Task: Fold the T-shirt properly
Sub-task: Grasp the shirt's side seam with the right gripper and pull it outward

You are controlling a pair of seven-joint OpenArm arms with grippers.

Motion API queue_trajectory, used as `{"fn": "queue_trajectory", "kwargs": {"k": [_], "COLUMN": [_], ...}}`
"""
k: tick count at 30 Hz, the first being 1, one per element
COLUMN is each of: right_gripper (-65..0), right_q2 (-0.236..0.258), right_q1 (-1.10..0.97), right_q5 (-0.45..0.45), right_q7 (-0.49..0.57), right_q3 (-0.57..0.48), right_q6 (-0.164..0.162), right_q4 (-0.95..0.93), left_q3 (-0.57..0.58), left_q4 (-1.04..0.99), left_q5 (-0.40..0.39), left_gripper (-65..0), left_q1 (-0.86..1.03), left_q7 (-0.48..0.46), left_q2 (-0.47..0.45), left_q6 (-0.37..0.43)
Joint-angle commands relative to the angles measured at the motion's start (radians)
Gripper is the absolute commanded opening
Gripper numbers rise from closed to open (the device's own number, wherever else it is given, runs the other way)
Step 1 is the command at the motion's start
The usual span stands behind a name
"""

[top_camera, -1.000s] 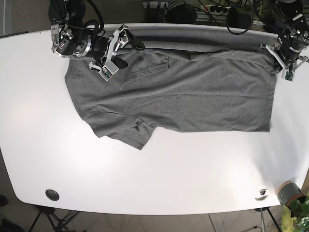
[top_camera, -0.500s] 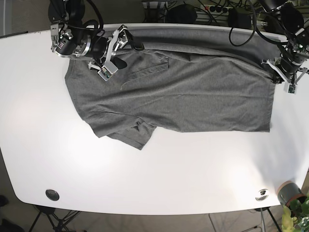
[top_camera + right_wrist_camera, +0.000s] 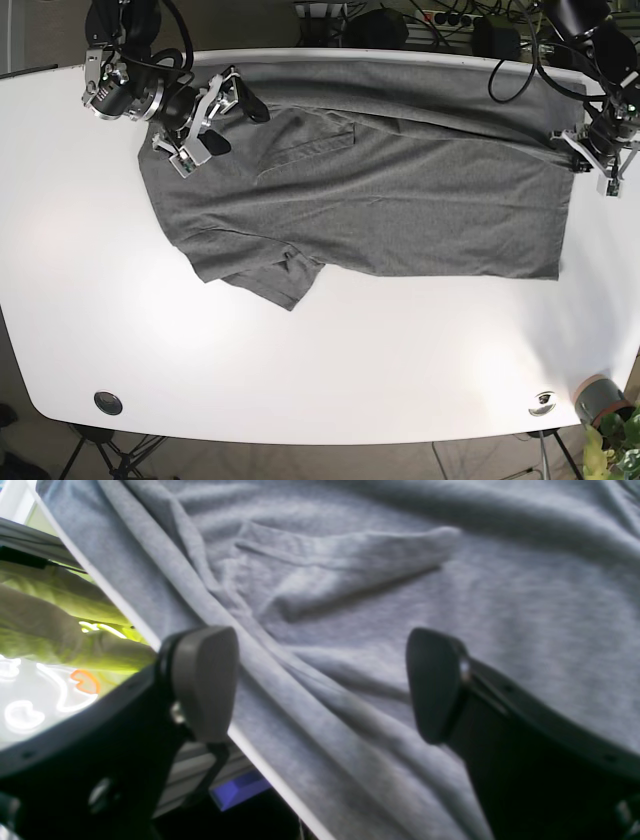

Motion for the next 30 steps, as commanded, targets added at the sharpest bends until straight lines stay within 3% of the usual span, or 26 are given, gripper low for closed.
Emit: {"fn": "queue_trajectory", "kwargs": {"k": [1,6,12,20,30], "right_gripper": [-14.9,-14.9,-14.9,-14.9,-14.9], "right_q2": [0.009,0.009,0.003,0.003,0.006], "right_q1": [0.008,0.083,0.194,0.3,0.334], "right_q5": [0.018,0.018,0.018,0.017,0.017], "right_q7": [0.022,0.022,0.024,0.025,0.099], "right_q3": [0.023,0.026,0.007,-0.118,-0.195], "right_q6": [0.006,0.006,0.006,0.006,0.006], "right_q4": [0.004,-0.114,-0.226,-0.312,-0.423], "left_q3": [-0.003,-0.003,-0.004,-0.004,-0.001], "left_q4": [0.013,0.013,0.013,0.015,0.016], "left_q5": [-0.015,-0.015,-0.015,-0.015,-0.015], "left_gripper": [-58.9,-44.9,-48.3,-48.2,-48.1], "left_q1": [-0.02,-0.022,-0.022,-0.02,0.009], "left_q7": [-0.021,-0.02,-0.02,-0.02,-0.02], "left_q2": [-0.021,-0.021,-0.021,-0.021,-0.021], "left_q6": [0.002,0.002,0.002,0.002,0.002]}}
